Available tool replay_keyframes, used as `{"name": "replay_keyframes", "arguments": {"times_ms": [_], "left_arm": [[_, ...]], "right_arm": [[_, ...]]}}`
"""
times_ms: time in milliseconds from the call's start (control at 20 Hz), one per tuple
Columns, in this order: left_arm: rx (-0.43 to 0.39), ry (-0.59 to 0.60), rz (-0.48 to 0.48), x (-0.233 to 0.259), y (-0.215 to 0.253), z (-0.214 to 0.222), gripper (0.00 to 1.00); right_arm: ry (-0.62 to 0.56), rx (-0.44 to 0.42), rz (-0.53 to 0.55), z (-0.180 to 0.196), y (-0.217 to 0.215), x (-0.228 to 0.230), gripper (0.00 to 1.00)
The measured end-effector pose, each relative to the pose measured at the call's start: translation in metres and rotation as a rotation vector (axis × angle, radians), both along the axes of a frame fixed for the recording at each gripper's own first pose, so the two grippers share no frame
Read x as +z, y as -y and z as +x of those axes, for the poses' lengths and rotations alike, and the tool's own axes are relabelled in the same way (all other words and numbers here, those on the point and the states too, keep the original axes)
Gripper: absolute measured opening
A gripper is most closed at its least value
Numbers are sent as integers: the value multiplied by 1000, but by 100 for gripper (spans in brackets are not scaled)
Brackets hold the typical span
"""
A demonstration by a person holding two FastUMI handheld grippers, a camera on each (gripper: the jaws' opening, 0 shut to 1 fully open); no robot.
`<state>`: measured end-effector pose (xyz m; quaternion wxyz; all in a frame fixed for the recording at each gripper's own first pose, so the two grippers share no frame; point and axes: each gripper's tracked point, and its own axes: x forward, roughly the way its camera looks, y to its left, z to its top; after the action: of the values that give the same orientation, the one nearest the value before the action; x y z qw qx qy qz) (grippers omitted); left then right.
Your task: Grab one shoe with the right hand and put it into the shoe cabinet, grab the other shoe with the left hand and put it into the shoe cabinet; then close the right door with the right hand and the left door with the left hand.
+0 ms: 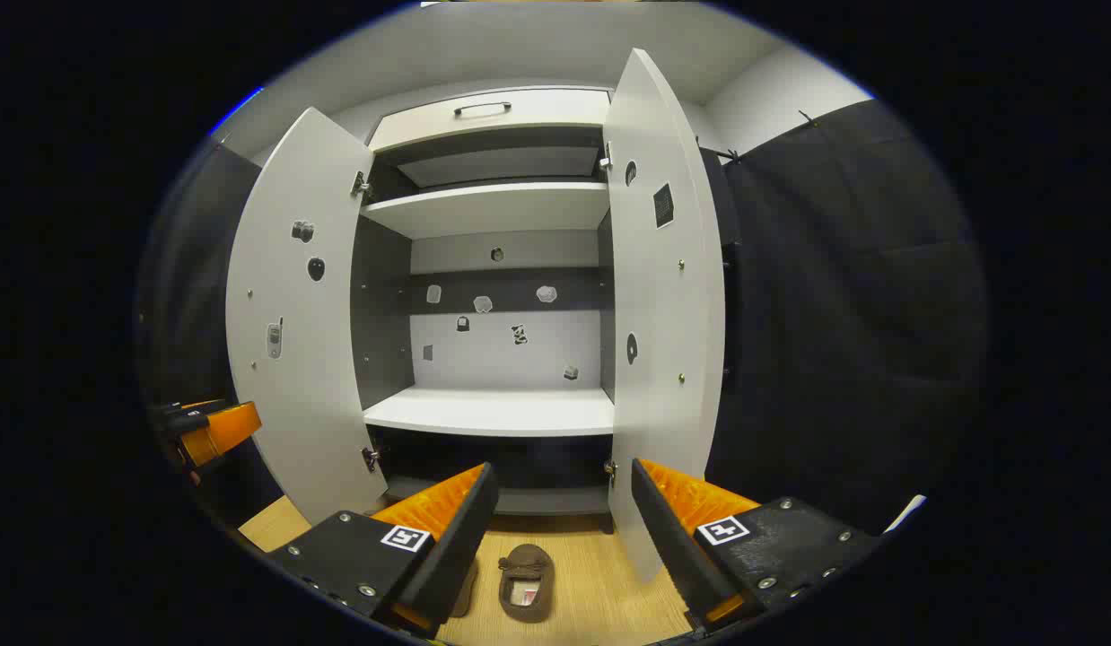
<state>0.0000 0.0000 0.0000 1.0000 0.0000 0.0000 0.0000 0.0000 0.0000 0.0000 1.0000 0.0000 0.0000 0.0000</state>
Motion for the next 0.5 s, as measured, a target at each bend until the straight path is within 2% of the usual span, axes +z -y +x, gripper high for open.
{"name": "replay_keyframes", "arguments": {"times_ms": [500], "left_arm": [[-2, -2, 5, -2, 0, -3, 96]], "right_arm": [[4, -17, -3, -4, 4, 0, 93]]}}
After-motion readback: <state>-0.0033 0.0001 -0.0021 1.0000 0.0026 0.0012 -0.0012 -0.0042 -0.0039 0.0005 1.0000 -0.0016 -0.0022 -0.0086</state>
